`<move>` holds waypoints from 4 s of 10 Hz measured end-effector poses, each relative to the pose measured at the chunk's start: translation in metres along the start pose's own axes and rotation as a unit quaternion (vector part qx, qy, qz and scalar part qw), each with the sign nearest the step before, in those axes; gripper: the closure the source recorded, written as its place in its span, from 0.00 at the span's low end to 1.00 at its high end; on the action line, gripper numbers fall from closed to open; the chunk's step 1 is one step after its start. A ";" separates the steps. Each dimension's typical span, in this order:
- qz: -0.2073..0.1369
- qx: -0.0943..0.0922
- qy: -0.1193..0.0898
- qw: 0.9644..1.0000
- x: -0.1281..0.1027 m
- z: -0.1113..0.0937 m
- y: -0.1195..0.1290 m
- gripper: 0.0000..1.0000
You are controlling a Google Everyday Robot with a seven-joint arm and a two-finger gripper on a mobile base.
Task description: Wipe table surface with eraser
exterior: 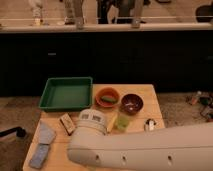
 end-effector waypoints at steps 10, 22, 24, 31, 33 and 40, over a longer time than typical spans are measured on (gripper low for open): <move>0.000 0.000 0.000 1.000 0.000 0.000 0.000 0.20; 0.000 0.000 0.000 1.000 0.000 0.000 0.000 0.20; 0.000 0.000 0.000 1.000 0.000 0.000 0.000 0.20; 0.000 0.000 0.000 1.000 0.000 0.000 0.000 0.20; 0.000 0.000 0.000 1.000 0.000 0.000 0.000 0.20; 0.025 -0.001 -0.005 1.000 0.012 0.001 -0.005 0.20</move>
